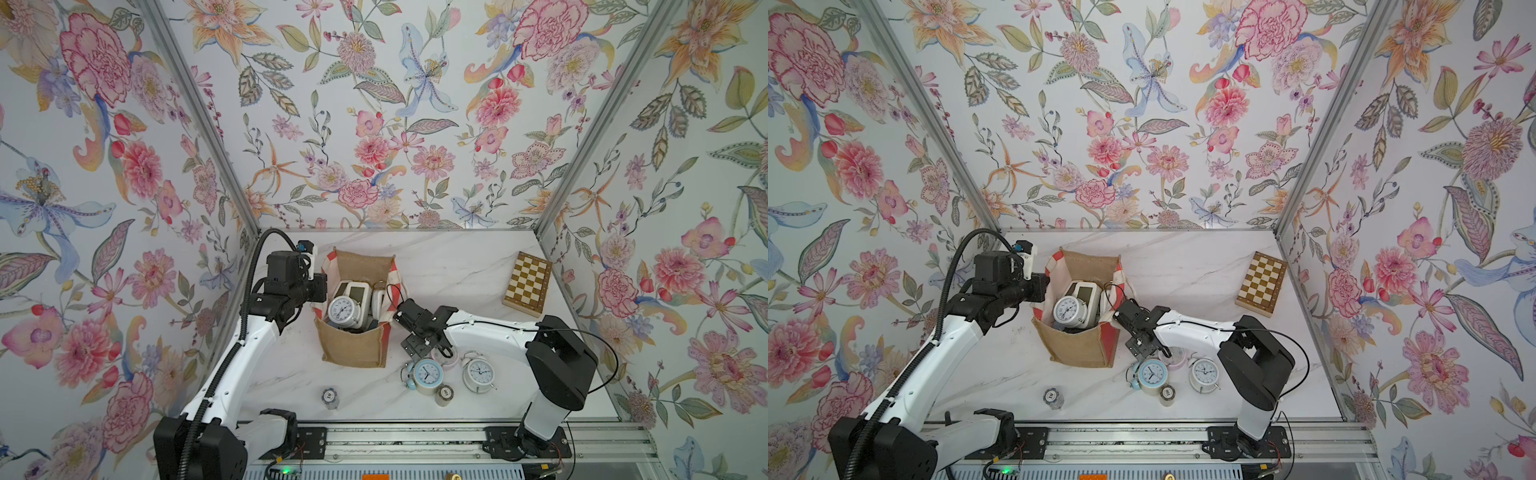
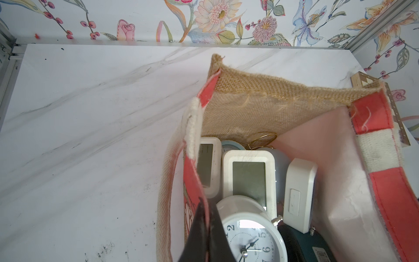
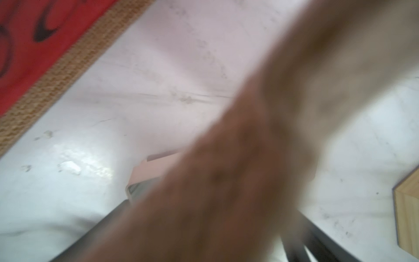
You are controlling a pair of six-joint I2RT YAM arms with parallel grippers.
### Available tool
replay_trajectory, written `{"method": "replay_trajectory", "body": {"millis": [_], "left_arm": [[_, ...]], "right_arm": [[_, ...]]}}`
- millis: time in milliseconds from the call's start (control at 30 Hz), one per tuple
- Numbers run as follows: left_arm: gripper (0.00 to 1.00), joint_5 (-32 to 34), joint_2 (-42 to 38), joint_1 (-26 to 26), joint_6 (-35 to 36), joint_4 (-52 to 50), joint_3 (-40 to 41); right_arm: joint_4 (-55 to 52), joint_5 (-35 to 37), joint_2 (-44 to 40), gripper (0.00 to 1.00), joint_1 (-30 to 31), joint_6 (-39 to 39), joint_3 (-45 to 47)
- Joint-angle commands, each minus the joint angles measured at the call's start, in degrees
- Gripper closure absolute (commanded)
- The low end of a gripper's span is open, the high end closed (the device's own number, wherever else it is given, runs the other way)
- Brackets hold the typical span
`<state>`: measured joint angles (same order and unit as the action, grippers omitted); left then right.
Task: Put the alarm clock into the canvas bag
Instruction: Move the canvas bag to the center of the board.
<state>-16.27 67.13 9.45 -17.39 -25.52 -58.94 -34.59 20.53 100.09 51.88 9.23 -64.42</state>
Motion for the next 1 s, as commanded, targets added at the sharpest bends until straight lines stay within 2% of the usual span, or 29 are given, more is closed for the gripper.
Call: {"method": "replay_trajectory", "body": {"millis": [0,167,300,533,767,867,967], "left_arm": [[0.96,0.0,-0.1,0.5,-0.1,3.0,-2.5],[0.96,0.1,-0.3,0.4,-0.1,3.0,-2.2],[0.96,0.2,-0.3,0.4,0.0,2.9,-2.2],[0.96,0.1,-0.1,0.3,0.0,2.9,-2.3],[0.97,-0.2,0.0,0.4,-0.1,3.4,-1.8],[0.97,-1.2,0.4,0.4,-0.3,4.2,-1.6],[0.97,-1.9,0.6,0.5,-0.6,4.9,-1.4]], "right_arm": [[-0.5,2.2,-0.2,0.01,-3.6,-0.3,0.8],[-0.5,0.3,-0.5,0.01,-10.7,-0.1,1.0],[-0.5,-4.5,-2.3,0.0,-17.0,2.0,1.0],[1.1,-16.5,-6.8,0.01,-24.3,12.1,1.7],[5.6,-22.6,-11.1,0.01,-25.4,17.8,3.9],[8.7,-28.3,-13.2,0.01,-25.4,15.7,5.7],[8.9,-30.7,-13.3,0.01,-25.2,13.2,6.6]]}}
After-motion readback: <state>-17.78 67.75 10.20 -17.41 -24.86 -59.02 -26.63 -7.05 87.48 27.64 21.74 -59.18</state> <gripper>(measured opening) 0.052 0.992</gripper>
